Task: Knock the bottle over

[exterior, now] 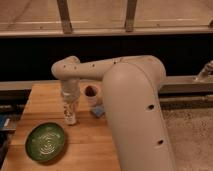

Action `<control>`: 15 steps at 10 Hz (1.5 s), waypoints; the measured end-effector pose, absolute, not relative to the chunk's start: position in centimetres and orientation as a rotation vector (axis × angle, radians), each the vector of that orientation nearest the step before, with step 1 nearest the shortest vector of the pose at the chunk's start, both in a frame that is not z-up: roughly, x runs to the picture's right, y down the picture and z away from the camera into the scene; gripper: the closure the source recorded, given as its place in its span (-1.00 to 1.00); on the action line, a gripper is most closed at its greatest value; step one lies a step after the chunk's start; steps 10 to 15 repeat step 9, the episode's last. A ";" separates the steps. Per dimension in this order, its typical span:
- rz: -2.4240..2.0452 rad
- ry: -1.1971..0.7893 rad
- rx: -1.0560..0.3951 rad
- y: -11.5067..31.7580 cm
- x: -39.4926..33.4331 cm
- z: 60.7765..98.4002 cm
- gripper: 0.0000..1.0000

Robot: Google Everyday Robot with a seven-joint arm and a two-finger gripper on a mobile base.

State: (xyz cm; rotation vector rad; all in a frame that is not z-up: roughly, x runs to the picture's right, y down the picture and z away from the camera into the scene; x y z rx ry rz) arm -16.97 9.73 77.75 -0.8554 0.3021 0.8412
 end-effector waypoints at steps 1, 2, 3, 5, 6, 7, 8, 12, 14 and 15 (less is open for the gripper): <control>0.859 0.286 -0.849 8.7 -16.4 78.0 1.00; 0.876 0.261 -0.843 7.8 -16.4 78.4 1.00; 0.883 0.246 -0.834 7.2 -16.7 78.4 1.00; 0.921 0.233 -0.792 5.9 -15.9 78.2 1.00; 0.969 0.238 -0.758 5.3 -14.3 77.9 1.00; 0.995 0.243 -0.743 5.1 -13.4 77.6 1.00; 1.010 0.249 -0.733 4.9 -12.6 77.7 0.97; 1.008 0.246 -0.735 5.0 -12.8 77.6 0.82; 1.008 0.246 -0.735 5.0 -12.8 77.6 0.82; 1.008 0.246 -0.735 5.0 -12.8 77.6 0.82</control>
